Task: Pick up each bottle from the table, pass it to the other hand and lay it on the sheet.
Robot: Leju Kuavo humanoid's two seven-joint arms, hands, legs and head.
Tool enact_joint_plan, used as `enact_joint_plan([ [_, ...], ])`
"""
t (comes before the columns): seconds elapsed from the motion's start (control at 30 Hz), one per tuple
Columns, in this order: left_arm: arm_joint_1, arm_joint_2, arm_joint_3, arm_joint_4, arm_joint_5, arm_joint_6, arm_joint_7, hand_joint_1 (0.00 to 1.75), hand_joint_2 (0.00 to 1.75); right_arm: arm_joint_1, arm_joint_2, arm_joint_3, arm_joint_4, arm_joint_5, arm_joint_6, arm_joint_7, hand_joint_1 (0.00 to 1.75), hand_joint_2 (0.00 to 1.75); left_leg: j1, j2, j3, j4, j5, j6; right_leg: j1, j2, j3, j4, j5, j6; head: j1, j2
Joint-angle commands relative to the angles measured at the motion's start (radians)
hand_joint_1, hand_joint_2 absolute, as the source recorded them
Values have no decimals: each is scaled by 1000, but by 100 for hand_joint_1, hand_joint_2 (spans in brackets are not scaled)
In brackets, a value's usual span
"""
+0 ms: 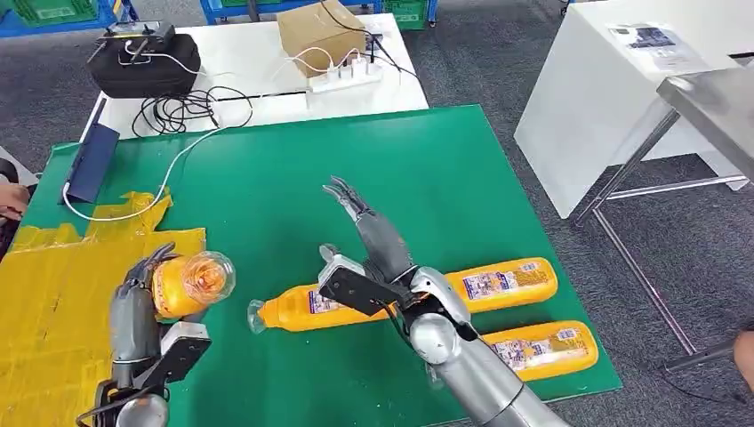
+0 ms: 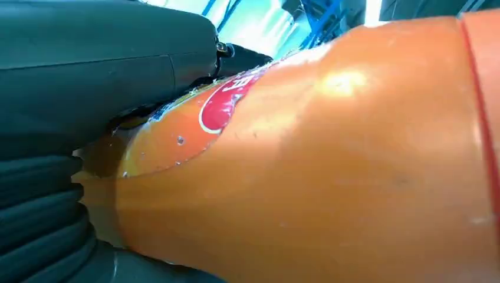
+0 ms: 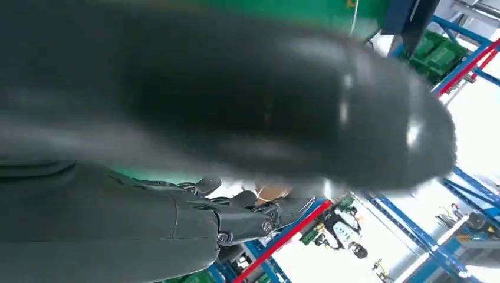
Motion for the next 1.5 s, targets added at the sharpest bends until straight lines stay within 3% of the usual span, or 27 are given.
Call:
enact_joint_plan([
  [0.03,-43,15,18,74,-3,0,2,175,175,-31,-17,-3,30,-2,6,-2,0,0,-1,-4,2,-1,0,2,-1,1,2,0,0,-1,0,0],
  [0.33,-35,15,18,63,-12,8,4,175,175,-30,-17,-2,29,-2,7,-1,0,0,-1,-5,4,-1,-1,3,-1,2,4,0,-1,-2,0,0],
  [0.4,-34,19,27,78,-81,64,27,175,175,-30,-24,6,31,-1,10,-3,0,0,-1,-5,3,-1,0,3,-1,2,3,0,-1,-2,0,0],
  [0.43,-36,27,28,99,-157,119,49,175,175,-36,-30,12,37,-2,12,-2,0,0,-1,-6,5,-1,-1,3,-1,3,4,0,-1,-2,0,0],
  [0.5,-69,72,36,225,-481,261,215,175,175,-100,-65,58,86,-7,55,5,0,0,0,-4,4,-1,0,3,-1,3,3,0,0,-2,0,0],
  [0.53,-105,103,39,320,-554,273,273,175,175,-146,-80,84,132,-27,96,10,0,175,-1,-4,6,-2,0,3,-1,4,4,0,0,-2,0,0],
  [0.7,-370,222,7,829,-743,276,441,175,175,-417,-83,227,466,-149,344,16,0,175,-2,-4,4,-3,3,3,-2,4,3,0,3,-3,0,0],
  [0.73,-469,271,-147,1000,-745,169,585,175,175,-503,-79,400,572,-57,468,43,0,175,-2,-3,3,-3,5,2,-2,3,2,0,3,-2,0,0],
  [0.77,-527,272,-145,1092,-745,205,570,175,175,-520,-45,433,651,-73,428,22,0,175,-1,-4,2,-2,6,1,-1,4,1,1,5,-2,0,0],
  [1.5,-540,255,-155,1107,-745,176,566,175,175,-527,-53,528,660,-133,408,43,0,175,-1,-5,-1,0,10,-1,-2,1,-2,4,6,-1,0,0],
])
